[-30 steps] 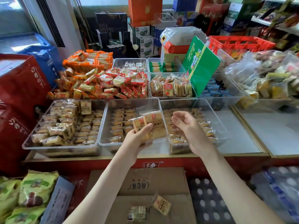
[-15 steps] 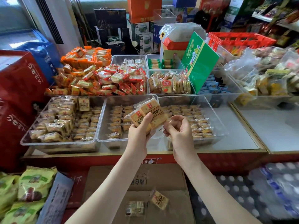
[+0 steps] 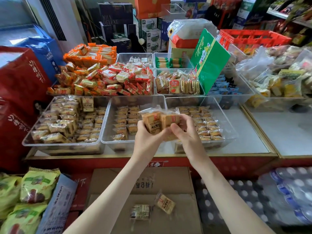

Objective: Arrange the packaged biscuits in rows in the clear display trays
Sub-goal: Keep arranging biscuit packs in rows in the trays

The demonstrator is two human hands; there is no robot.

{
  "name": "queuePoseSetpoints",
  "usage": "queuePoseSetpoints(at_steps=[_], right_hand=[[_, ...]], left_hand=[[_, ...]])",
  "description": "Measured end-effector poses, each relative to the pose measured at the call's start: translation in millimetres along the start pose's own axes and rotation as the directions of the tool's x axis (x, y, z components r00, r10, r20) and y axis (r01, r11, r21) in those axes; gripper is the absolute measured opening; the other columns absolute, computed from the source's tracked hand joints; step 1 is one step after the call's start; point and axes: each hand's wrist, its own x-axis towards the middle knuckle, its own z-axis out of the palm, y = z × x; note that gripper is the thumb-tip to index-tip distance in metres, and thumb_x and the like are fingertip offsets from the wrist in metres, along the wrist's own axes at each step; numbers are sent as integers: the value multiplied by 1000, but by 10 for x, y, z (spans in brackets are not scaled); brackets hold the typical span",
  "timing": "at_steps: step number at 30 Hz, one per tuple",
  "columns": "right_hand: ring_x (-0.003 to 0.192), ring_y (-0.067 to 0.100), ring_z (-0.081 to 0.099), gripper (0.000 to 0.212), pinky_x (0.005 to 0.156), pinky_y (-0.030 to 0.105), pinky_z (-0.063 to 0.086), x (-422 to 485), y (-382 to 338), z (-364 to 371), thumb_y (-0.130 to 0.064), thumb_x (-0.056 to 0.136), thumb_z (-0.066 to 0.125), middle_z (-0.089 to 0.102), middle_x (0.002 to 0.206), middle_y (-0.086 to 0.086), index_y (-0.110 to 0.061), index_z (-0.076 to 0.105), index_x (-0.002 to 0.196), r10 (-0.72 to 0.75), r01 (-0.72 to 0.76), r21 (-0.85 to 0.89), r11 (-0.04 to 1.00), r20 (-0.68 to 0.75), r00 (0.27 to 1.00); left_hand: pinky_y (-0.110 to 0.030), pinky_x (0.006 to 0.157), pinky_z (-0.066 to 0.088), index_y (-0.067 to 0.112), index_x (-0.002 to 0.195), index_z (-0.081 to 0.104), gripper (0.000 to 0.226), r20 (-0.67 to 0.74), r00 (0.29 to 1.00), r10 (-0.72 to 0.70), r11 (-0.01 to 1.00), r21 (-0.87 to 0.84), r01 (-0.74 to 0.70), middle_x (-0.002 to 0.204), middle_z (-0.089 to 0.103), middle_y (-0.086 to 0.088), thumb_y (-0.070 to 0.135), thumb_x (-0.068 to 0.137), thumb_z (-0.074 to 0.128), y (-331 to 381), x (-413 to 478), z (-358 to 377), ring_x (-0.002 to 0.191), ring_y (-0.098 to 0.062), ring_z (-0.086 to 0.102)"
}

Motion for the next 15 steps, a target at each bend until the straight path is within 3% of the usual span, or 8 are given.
queuePoseSetpoints(at_steps=[4, 6, 8, 10, 13, 15], right_hand=[[103, 11, 60, 45, 83, 24, 54, 55, -8, 40, -26, 86, 73, 59, 112, -1, -20, 48, 123, 21, -52, -197, 979, -154, 988], [101, 15, 63, 36, 85, 29, 55, 66, 1, -30, -24, 88, 69, 65, 109, 0, -19, 55, 121, 142, -147, -24, 989, -137, 980], [100, 20, 65, 30, 89, 35, 52, 89, 34, -153, -23, 90, 65, 69, 106, 6, -13, 62, 117, 231, -229, 285, 931, 26, 973], [104, 26, 60, 30, 97, 40, 46, 88, 71, -267, -28, 87, 64, 66, 109, 12, -11, 70, 112, 237, -280, 542, 793, 149, 960], [110, 28, 62, 32, 95, 37, 51, 106, 159, -366, -32, 90, 59, 65, 119, 14, -12, 73, 111, 223, -310, 746, 589, 219, 950], [109, 28, 64, 40, 95, 37, 51, 124, 188, -400, -30, 81, 74, 65, 120, 15, -9, 71, 115, 174, -321, 811, 488, 270, 947]], left_hand=[[-27, 74, 56, 19, 104, 38, 49, 177, 975, 134, 938, 294, -183, 104, 59, 2, 24, 80, 80, -23, -90, 15, 91, -9, 62], [-31, 79, 55, 16, 105, 40, 38, 246, 961, 129, 922, 327, -208, 105, 60, 0, 24, 87, 73, -9, -70, -16, 94, -13, 62], [-28, 80, 54, 17, 109, 46, 25, 251, 967, 47, 961, 253, -113, 108, 64, -1, 25, 93, 65, -4, -17, -74, 98, -15, 63], [-25, 84, 52, 21, 112, 53, 22, 272, 959, -84, 996, 34, 78, 112, 67, -4, 27, 93, 62, -16, 26, -149, 102, -17, 64], [-29, 92, 49, 15, 118, 60, 39, 378, 905, -192, 916, -261, 304, 109, 72, -4, 31, 82, 64, -65, 66, -245, 102, -18, 66], [-29, 90, 48, 13, 114, 62, 40, 414, 883, -223, 868, -328, 373, 101, 74, -2, 29, 78, 64, -87, 89, -262, 97, -16, 66]])
